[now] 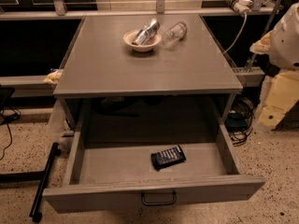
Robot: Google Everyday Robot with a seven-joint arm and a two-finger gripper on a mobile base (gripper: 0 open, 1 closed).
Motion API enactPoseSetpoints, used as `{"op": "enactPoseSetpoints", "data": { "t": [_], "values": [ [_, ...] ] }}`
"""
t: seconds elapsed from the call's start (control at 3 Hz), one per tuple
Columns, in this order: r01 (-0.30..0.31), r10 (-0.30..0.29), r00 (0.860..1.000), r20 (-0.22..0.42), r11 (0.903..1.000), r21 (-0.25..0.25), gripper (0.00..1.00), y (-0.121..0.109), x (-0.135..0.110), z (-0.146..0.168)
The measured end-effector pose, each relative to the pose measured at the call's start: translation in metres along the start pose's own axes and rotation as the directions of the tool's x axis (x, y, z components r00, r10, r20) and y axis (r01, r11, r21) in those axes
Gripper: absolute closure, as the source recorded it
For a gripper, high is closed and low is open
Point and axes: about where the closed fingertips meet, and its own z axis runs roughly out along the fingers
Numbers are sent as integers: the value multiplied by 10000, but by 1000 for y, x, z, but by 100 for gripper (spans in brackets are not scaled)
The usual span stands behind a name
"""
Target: Pick rxbar blueberry from top drawer and place on counter
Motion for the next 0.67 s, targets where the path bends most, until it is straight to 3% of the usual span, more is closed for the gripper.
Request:
{"op": "enactPoseSetpoints", "data": {
  "t": [0.33,0.67],
  "values": [
    [0,0,10000,0,10000,0,0,0,0,0],
    [17,-21,9998,181,9998,200,14,-2,0,9]
  ]
}}
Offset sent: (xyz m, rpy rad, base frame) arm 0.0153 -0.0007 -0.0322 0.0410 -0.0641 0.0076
